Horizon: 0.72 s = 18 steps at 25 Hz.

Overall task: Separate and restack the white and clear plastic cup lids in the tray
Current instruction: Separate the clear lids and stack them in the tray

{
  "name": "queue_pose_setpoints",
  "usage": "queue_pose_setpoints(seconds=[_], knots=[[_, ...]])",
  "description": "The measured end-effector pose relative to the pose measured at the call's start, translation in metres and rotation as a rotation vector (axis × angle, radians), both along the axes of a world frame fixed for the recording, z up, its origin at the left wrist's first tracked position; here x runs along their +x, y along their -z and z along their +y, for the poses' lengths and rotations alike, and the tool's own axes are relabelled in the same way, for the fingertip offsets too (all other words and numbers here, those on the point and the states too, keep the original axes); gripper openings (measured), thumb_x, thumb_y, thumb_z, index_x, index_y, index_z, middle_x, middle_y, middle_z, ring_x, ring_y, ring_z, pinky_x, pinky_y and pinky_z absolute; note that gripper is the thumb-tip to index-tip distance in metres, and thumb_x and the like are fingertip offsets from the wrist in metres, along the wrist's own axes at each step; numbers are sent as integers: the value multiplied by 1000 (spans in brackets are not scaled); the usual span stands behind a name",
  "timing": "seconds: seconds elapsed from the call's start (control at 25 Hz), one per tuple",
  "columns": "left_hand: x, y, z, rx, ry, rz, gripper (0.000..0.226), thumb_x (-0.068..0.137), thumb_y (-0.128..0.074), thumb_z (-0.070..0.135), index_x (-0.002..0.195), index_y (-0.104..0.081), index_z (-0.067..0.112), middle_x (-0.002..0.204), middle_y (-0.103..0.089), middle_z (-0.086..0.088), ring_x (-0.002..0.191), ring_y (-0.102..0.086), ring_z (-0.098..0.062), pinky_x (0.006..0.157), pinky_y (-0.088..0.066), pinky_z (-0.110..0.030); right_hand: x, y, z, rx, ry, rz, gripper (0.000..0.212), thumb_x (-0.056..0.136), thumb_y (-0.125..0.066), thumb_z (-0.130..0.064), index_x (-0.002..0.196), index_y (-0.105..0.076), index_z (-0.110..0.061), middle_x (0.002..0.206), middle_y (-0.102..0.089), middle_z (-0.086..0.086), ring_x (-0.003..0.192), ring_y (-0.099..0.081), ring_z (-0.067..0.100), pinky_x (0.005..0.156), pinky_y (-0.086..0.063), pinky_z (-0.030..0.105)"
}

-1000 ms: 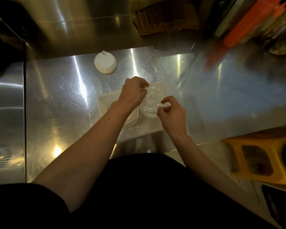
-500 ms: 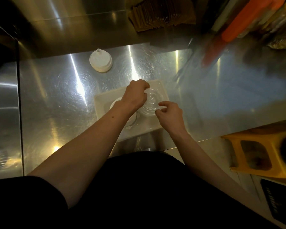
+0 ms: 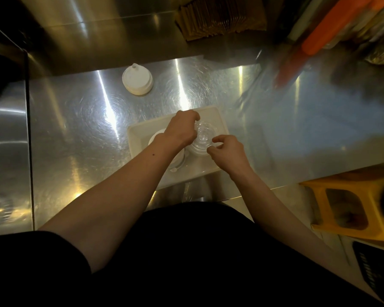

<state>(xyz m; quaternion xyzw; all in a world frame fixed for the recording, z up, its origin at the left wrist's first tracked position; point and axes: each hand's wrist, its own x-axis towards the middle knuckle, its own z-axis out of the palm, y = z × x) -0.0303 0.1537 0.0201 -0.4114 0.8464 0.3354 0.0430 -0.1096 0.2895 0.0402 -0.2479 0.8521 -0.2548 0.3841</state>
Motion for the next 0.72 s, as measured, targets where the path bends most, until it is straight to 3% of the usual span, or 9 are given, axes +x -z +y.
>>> queue_pose_setpoints(seconds=[0.24,0.52,0.72], knots=[[1,-4,-1,11,72,-65,69,69,-81,9,131,-54,11,131,-58,-10,121,-53,-27,97,-45,-34,-2,4,2,25,-64,24,42,86,-61,-24,126,-62,-11,129,-62,13,116,-60,24,84,-42,25],[4,-1,-2,1,54,-5,56,77,-70,5,131,-54,8,131,-59,-11,120,-55,-27,98,-44,-32,-3,4,3,6,-70,48,44,87,-61,-21,129,-59,-9,133,-60,14,121,-57,25,85,-41,25],[7,-2,-2,22,39,6,55,79,-68,5,132,-54,9,130,-58,-14,115,-57,-27,97,-47,-34,1,4,6,-1,-122,131,51,84,-58,-19,135,-54,-10,133,-60,16,126,-54,31,101,-47,38]])
